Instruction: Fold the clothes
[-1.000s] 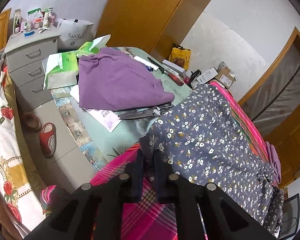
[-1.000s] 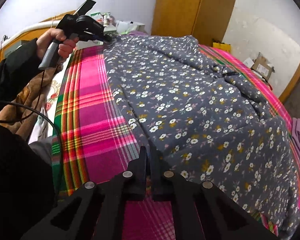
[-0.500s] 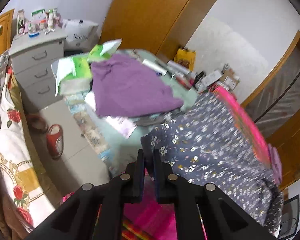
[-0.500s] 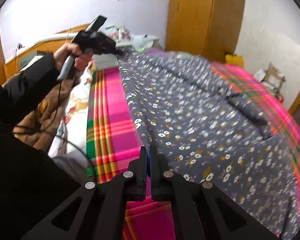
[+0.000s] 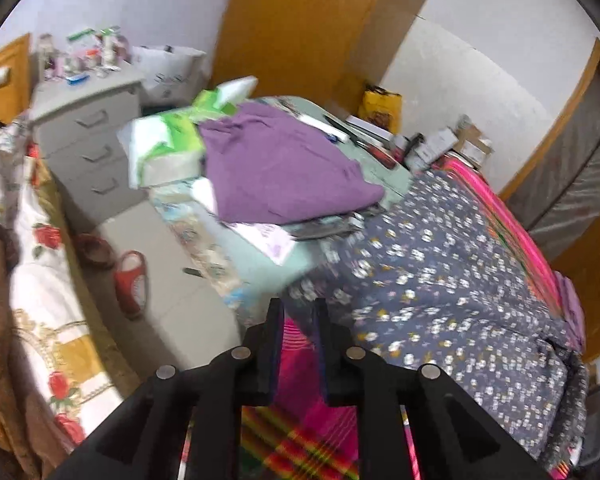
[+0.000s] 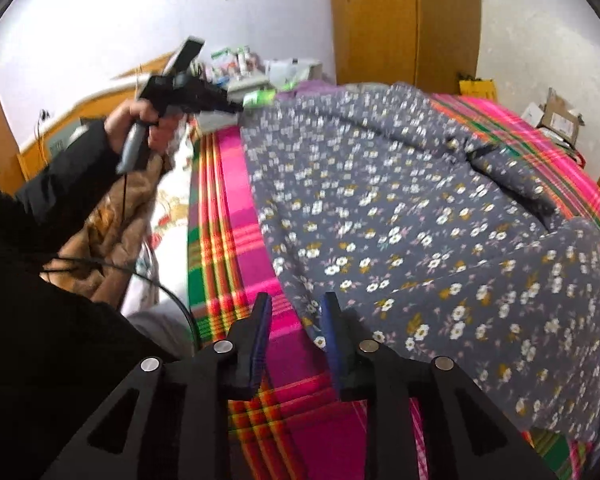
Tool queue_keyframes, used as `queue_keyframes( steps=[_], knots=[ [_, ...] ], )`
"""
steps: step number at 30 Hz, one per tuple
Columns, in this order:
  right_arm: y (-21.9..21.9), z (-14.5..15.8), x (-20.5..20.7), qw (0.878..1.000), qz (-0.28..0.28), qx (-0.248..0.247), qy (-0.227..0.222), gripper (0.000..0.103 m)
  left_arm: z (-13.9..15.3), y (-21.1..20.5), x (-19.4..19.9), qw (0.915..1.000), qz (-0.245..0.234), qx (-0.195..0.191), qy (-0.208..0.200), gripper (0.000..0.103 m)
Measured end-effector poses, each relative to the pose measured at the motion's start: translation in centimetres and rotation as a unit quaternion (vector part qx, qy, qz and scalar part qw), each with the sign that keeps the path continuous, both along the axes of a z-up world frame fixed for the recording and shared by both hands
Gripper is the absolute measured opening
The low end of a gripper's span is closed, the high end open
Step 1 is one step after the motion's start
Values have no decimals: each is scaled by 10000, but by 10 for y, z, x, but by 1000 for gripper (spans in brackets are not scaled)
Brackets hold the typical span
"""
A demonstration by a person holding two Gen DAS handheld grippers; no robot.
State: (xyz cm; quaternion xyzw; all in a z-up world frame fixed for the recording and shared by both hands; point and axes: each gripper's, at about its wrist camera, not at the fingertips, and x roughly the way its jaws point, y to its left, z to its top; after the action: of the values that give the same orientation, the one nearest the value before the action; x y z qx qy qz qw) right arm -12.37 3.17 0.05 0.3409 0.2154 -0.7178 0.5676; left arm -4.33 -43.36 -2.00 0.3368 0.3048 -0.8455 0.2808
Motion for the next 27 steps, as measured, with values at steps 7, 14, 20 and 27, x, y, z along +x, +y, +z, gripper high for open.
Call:
queue_keyframes(
  steps=[7, 14, 20, 27],
  knots=[
    [53, 16, -38, 9843, -1595, -751, -117, 28, 20, 49, 3, 9984, -484, -83, 263, 15],
    [128, -5, -90, 9260, -3594, -905, -716, 29, 24, 151, -22, 9809, -1909, 46, 361, 15],
    [176, -30, -99, 8833, -4323, -1157, -1397, 31, 17, 235, -42, 9549, -2954, 138, 263, 16],
    [183, -39, -96, 8793, -4351, -1241, -1486, 31, 14, 301, -50, 9270, -3741, 160, 201, 16]
  ],
)
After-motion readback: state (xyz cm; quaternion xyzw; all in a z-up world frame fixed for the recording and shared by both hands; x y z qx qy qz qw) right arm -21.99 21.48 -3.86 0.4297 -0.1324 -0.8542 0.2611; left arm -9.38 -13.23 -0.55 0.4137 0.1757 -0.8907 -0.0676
